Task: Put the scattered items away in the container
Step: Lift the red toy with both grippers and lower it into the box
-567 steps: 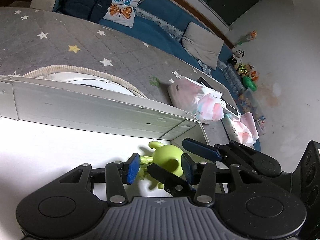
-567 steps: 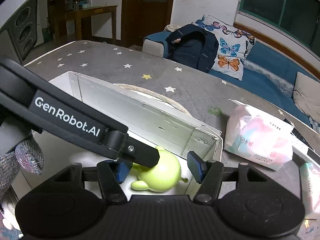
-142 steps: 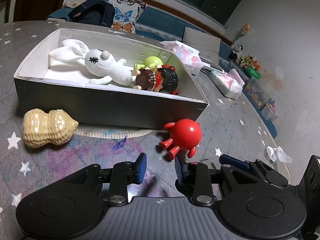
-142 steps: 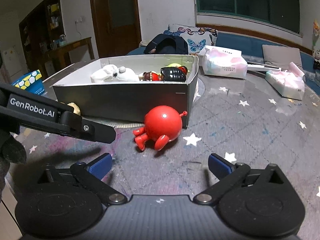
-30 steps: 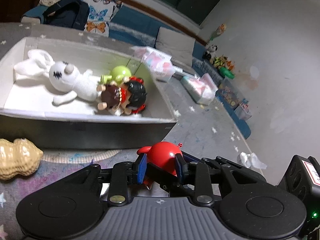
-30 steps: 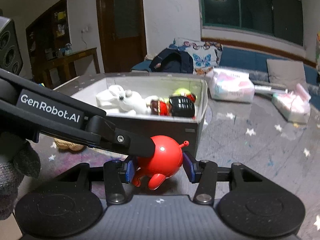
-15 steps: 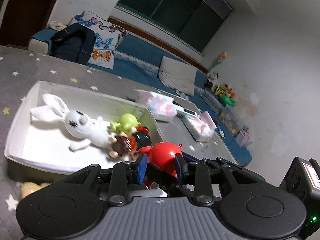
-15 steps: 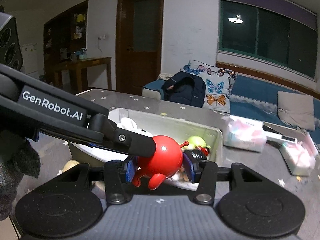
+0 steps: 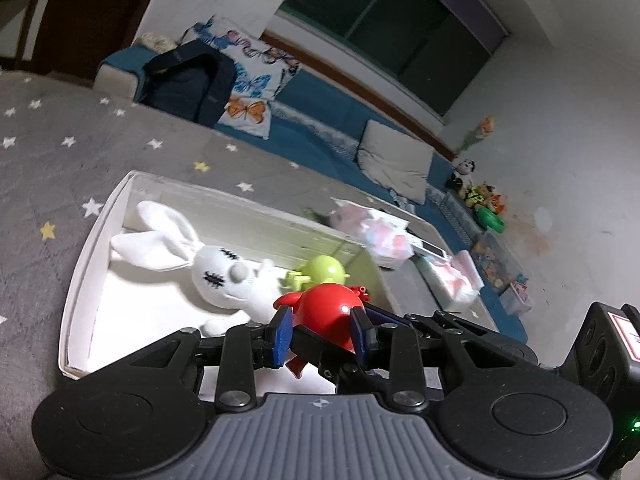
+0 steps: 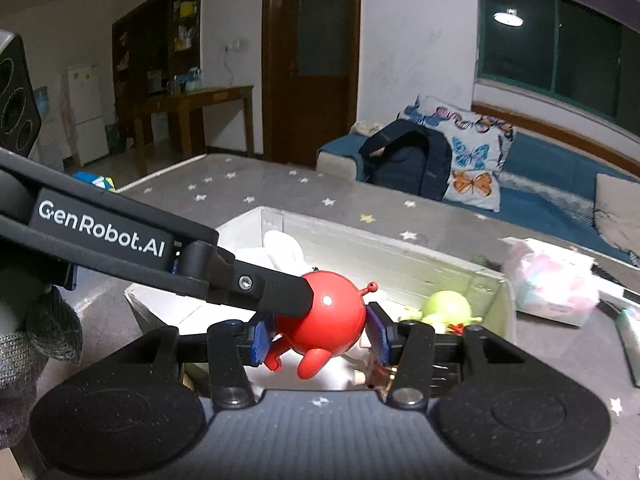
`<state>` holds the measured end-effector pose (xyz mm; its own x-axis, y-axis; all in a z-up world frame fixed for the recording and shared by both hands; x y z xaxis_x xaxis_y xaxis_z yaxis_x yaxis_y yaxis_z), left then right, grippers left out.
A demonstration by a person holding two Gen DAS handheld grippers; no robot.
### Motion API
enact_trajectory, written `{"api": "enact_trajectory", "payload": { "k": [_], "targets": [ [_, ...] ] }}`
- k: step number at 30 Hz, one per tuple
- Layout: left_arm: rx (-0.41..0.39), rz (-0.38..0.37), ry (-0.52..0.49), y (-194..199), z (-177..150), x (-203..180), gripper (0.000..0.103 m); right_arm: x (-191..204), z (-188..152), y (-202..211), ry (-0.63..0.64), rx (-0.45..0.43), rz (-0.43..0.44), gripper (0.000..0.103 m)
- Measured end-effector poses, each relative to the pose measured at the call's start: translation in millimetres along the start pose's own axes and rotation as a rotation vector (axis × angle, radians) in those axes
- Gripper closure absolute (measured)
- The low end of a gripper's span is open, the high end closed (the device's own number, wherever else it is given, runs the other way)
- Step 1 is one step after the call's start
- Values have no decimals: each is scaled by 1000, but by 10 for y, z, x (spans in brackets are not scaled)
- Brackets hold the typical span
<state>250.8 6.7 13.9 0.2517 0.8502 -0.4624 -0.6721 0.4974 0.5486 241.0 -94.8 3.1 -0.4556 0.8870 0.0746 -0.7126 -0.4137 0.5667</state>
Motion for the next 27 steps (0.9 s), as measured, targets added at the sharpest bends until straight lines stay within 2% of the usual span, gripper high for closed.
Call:
{"api": "enact_trajectory", "payload": {
  "k": [9, 27],
  "targets": [
    [52, 5, 68, -254, -26, 242, 70, 5, -83, -328, 29, 84, 16, 54],
    [96, 8, 121, -449, -57, 434, 68, 43, -122, -582, 124, 183, 12, 54]
  ]
}}
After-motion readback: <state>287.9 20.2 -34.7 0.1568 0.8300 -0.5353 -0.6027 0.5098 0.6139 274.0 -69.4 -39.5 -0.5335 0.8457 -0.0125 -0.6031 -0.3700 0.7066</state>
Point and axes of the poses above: each gripper's, at about its wrist camera, not at the fingertips, and y roughly against the way its jaws point, x to its left, z to its top, the point moved 8 cm from there along -y, roughly the way its jaws point, and after that the axes turned 6 degrees about -y, right-handed, at the moved point
